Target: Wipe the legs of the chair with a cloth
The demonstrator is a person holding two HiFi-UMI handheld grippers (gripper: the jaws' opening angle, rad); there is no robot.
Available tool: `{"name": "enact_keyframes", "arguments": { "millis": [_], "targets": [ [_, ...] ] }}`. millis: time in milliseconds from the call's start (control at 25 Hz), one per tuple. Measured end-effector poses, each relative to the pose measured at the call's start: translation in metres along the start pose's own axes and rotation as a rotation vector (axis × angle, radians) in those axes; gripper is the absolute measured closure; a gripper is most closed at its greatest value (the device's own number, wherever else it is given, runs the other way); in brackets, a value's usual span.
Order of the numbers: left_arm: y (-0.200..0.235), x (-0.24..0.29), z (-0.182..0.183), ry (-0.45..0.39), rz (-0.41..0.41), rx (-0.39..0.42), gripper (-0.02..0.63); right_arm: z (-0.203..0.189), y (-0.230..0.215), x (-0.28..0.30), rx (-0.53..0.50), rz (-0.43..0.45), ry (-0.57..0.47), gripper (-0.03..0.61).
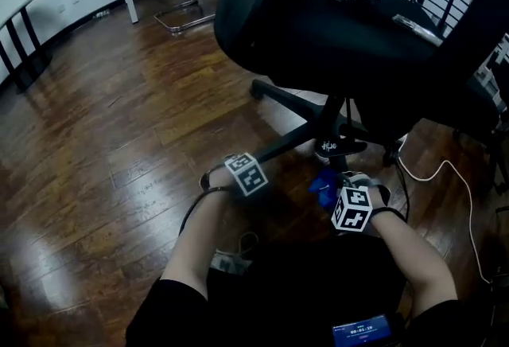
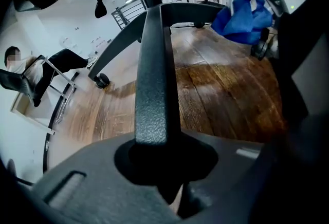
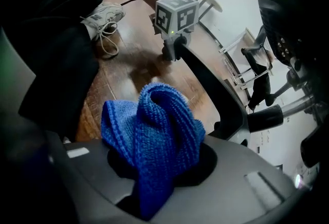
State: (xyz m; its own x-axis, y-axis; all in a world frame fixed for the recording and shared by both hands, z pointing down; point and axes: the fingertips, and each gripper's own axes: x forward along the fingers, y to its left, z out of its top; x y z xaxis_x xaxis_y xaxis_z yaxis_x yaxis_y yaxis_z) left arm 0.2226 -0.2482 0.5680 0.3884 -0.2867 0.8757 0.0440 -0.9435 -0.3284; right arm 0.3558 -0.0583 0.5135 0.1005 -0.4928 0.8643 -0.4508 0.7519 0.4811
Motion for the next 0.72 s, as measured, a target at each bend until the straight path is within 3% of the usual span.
{"name": "enact_keyframes", "arguments": {
  "millis": [160, 320, 720],
  "targets": [
    [-0.007, -0.002, -0.004, -0.011, 0.011, -0.051, 0.555, -0.009, 0.034, -0.012, 0.031, 0.085, 0.055, 0.482],
    [-0.006, -0.005, -0.002, -0.030, 0.007, -0.033, 0.555, -0.013, 0.030, -0.006, -0.056, 0.022, 0.099, 0.483],
    [-0.007, -0.011, 0.007, -0.076, 0.028, -0.052, 0.555, 0.019, -0.150, 0.037, 0.095, -0.231, 0.112, 0.486]
  ]
}}
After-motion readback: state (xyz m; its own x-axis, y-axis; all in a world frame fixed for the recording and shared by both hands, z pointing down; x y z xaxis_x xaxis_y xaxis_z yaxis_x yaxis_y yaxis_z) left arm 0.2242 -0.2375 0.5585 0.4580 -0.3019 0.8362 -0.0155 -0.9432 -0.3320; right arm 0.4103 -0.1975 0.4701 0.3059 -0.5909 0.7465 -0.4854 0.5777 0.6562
